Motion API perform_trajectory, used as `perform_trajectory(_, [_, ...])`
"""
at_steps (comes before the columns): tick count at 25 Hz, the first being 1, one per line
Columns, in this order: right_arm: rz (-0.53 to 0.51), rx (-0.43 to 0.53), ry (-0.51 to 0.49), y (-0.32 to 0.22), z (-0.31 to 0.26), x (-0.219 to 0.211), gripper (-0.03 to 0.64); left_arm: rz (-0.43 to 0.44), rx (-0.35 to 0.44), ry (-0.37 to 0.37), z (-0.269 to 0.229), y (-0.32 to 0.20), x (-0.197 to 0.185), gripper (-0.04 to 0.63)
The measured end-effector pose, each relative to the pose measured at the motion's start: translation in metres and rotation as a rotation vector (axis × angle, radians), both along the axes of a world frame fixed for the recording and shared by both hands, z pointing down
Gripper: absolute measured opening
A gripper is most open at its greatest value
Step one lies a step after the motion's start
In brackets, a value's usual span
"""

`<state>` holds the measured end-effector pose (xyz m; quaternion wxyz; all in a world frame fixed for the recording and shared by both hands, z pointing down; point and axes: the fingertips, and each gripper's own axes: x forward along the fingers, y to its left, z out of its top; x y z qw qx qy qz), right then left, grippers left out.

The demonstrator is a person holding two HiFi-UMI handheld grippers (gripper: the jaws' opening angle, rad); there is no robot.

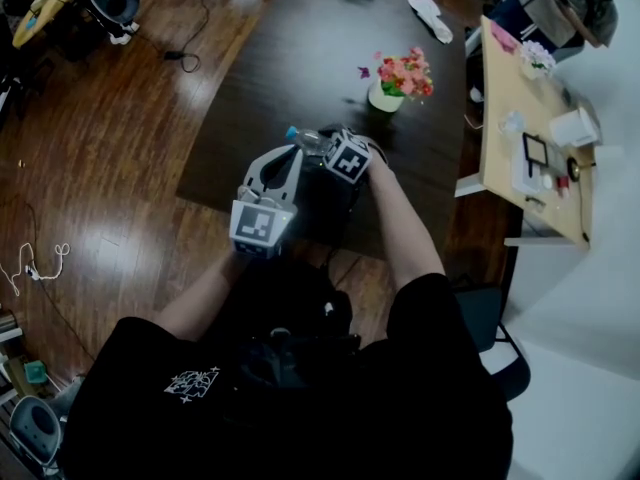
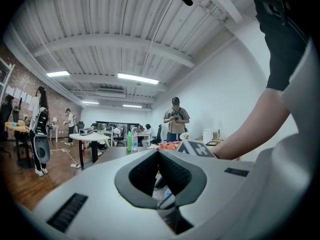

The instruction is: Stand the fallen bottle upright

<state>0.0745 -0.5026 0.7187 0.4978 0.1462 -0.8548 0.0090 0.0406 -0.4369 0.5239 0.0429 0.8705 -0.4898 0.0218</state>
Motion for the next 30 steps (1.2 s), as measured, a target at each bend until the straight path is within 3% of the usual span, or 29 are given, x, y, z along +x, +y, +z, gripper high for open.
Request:
perform_trajectory(4, [0.250, 0.073, -0.393, -0.028, -0.060, 0.005, 0.304, 0.003, 0.001, -0.006, -0.004, 0.002, 0.002, -0.005])
perform_trajectory(7, [0.495, 0.151, -0.716, -0.040, -0.100, 0.025, 0.305, -0.002, 0.003, -0.006, -0.003, 0.002, 0.003, -0.005])
perform_trajectory(10, [0.680, 0.292, -0.890, -0.037, -0.112, 0.051, 0.309, -0.011, 0.008, -0.007, 0.000, 0.003, 0.004, -0.005])
perform_trajectory(13, [0.754, 0.449, -0.899, -0.022, -0.105, 0.062, 0.310, -0.012, 0.007, -0.014, 0.006, 0.010, 0.005, -0.005])
perform_trajectory(16, [0.743, 0.529, -0.865, -0.008, -0.086, 0.061, 0.313, -0.015, 0.001, -0.024, 0.014, 0.016, 0.005, -0.006])
perform_trajectory(25, [0.672, 0.522, -0.785, 0.024, -0.086, 0.052, 0.329, -0.012, -0.007, -0.044, 0.000, 0.031, 0.011, -0.006])
perform_trajectory(30, [0.702, 0.489, -0.786, 0.037, -0.096, 0.060, 0.329, -0.013, -0.023, -0.042, -0.017, 0.037, 0.012, -0.005])
